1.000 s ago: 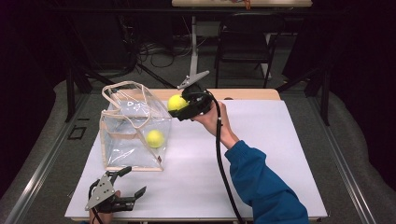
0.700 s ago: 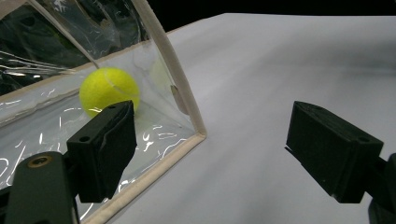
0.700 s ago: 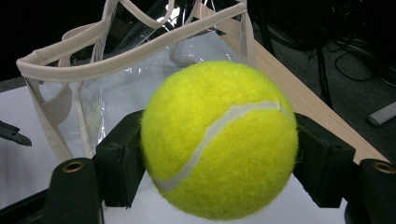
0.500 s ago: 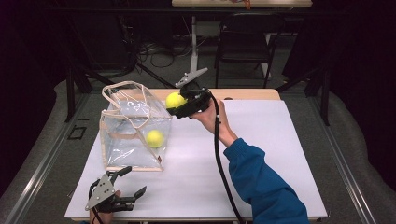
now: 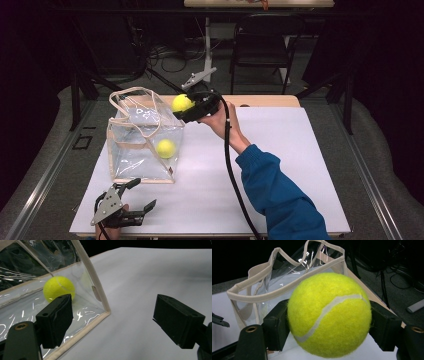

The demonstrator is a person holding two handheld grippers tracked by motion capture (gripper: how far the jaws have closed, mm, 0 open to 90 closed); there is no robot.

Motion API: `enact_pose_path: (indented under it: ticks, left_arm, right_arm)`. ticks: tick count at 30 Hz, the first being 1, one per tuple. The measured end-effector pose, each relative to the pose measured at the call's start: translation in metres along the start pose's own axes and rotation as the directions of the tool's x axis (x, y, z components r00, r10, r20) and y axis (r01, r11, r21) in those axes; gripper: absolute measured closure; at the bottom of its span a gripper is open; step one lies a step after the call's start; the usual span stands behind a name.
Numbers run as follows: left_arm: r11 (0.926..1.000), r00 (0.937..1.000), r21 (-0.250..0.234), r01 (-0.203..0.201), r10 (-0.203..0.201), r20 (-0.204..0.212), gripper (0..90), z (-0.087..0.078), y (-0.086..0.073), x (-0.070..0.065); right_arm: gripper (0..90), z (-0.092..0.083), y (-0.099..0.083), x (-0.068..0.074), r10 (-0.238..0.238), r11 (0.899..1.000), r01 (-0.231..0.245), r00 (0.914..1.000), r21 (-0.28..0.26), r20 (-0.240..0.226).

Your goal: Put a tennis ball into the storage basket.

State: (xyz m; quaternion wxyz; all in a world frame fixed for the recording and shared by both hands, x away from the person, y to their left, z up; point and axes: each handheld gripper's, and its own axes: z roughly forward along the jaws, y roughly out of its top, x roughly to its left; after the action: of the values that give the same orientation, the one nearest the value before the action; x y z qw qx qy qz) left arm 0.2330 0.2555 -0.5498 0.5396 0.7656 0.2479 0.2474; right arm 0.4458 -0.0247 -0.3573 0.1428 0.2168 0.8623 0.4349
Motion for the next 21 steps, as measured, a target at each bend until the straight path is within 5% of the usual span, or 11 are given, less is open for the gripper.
enact_pose_path:
  ticks: [21]
  left_arm:
    - [1.0000,1.0000,-0.003,-0.003,0.003,-0.001,15.9,0.000,0.000,0.000]
  right_arm:
    - [26.4,0.005,0.012,0.004,-0.008,1.000,0.008,1.0000,-0.015,-0.005]
